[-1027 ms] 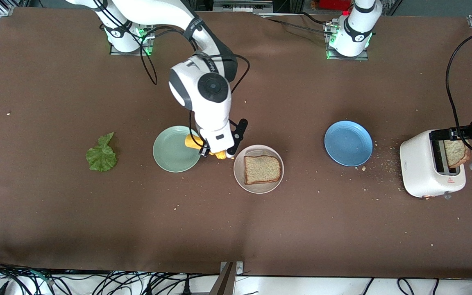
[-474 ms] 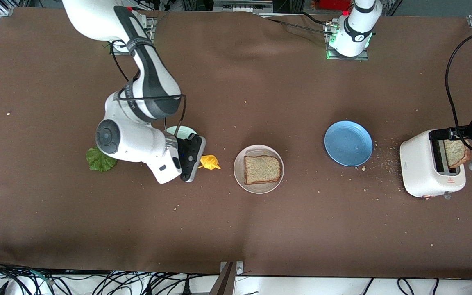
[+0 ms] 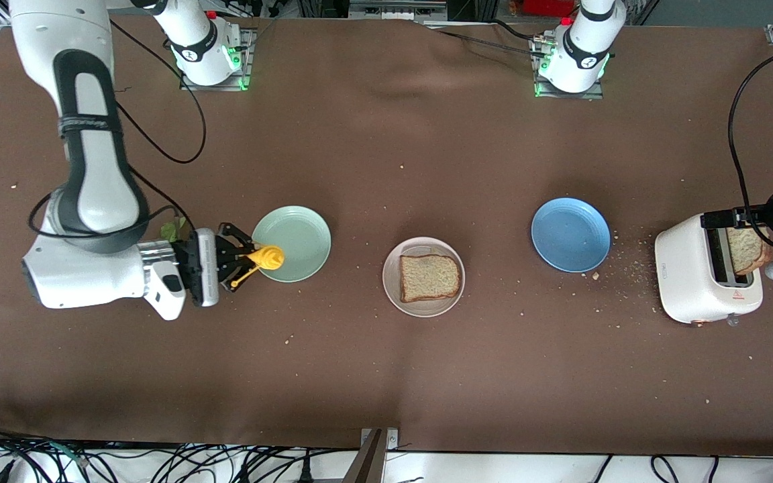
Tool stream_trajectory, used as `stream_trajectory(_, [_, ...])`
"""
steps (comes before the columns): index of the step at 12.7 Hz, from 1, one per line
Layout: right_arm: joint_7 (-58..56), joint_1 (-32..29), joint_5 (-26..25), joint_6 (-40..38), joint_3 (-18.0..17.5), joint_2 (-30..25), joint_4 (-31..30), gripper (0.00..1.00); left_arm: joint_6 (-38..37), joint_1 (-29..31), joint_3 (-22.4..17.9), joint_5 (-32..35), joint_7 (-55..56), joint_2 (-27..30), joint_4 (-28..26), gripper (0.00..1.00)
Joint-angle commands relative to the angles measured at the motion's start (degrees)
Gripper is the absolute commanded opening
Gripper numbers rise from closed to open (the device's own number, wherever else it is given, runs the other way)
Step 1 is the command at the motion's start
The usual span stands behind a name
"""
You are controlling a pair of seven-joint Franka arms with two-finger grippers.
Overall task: Make sandwich in beige plate with both arms
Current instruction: 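Carry the mustard bottle back beside the green plate with the right gripper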
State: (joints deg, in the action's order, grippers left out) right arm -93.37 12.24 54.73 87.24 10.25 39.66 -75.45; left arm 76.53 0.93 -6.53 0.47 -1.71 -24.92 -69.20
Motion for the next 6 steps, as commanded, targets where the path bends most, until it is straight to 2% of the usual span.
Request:
stream_trajectory(1, [-12.22, -5.02, 3.18, -5.83, -1.19, -0.29, -4.17, 0.04, -0.33, -0.41, 0.2, 2.17, -0.05, 1.28, -1.2, 1.0])
stream_trajectory(6, [-34.73, -11.97, 5.9, -10.87, -1.19, 5.24, -9.26, 0.04, -0.33, -0.5, 0.2, 2.17, -0.05, 1.28, -1.28, 1.0])
